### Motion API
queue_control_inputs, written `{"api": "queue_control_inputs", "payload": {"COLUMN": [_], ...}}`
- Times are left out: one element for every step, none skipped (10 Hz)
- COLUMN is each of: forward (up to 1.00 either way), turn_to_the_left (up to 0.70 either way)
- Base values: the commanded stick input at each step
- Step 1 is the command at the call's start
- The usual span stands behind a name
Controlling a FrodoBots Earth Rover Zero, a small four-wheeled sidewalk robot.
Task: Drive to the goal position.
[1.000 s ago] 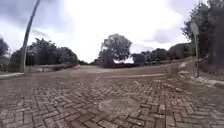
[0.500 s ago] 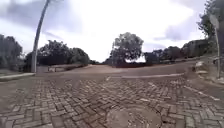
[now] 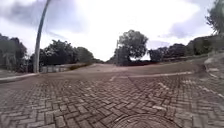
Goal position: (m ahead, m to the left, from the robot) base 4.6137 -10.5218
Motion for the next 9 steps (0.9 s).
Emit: {"api": "queue_control_inputs", "payload": {"forward": [0.7,0.7,0.7,0.7,0.7,0.7,0.7,0.7,0.7], "turn_to_the_left": [0.0,0.0,0.0,0.0,0.0,0.0,0.0,0.0,0.0]}}
